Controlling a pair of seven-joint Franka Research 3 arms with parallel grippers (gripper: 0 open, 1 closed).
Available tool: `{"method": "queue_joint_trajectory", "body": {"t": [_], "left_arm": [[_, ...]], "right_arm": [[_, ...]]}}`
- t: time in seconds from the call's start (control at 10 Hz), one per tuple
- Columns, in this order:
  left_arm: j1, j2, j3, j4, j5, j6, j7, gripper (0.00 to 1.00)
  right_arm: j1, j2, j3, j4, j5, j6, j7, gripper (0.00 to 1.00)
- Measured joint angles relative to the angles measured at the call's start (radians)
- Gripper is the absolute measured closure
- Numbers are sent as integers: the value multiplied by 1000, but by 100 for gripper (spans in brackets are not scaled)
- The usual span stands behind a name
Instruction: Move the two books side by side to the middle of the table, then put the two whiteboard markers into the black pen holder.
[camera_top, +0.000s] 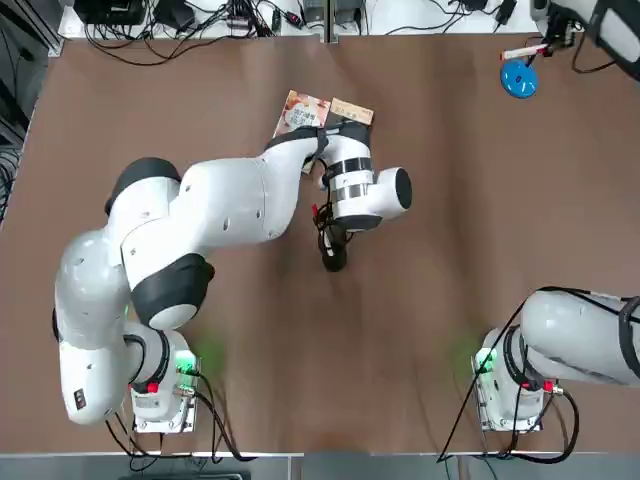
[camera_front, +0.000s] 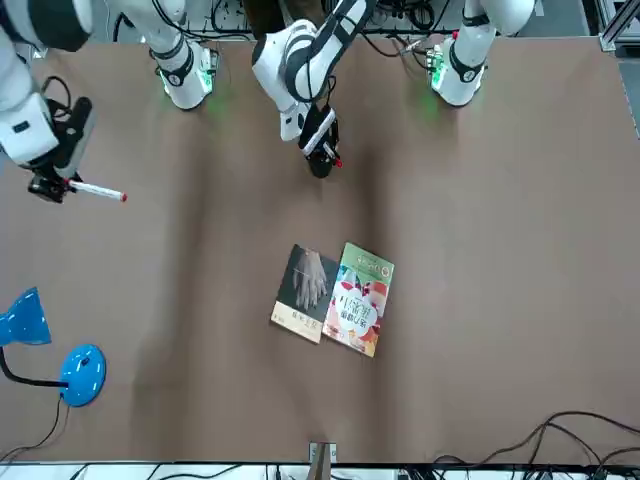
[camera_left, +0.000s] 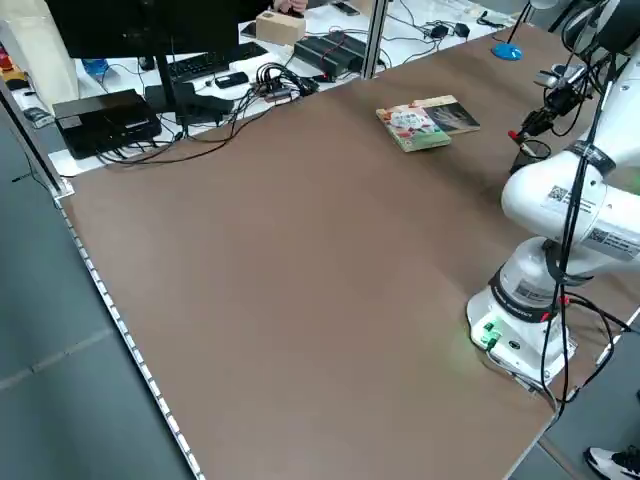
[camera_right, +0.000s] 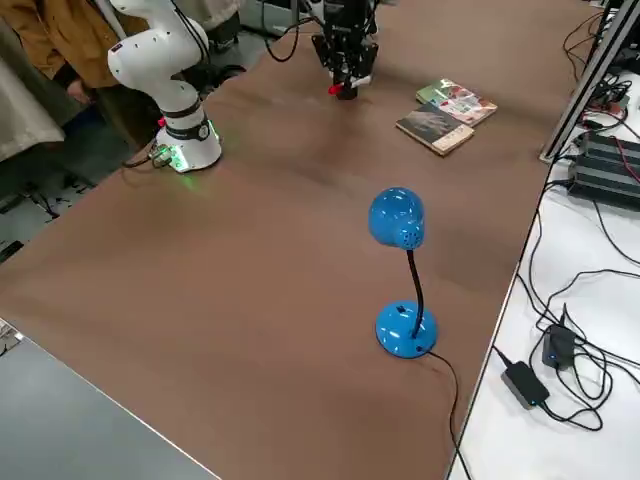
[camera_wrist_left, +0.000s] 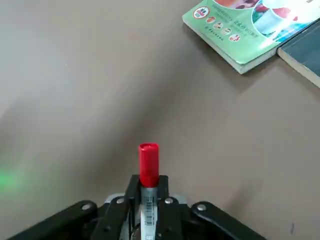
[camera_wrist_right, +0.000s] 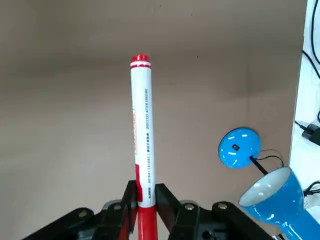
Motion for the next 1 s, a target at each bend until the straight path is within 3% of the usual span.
{"method": "queue_joint_trajectory", "body": {"t": [0.1,0.3,0.5,0.7,0.8,1.0], "left_arm": [[-1,2,0,9,0,0,0,81],[-1,2,3,28,0,-4,0,69],[-1,1,7,37,0,-9,0,38],[-1,-6,9,48,2,-18,2,8],[-1,-23,20,53,7,-27,10,0],[31,-85,52,54,9,-42,56,0]], "right_arm": [[0,0,15,0,-10,-1,26,79],[0,0,16,0,-17,-1,33,79],[1,0,26,6,-43,-13,66,79],[13,-1,84,21,-91,-67,170,79],[19,-1,126,30,-104,-99,231,79],[22,-3,198,54,-109,-157,325,79]]}}
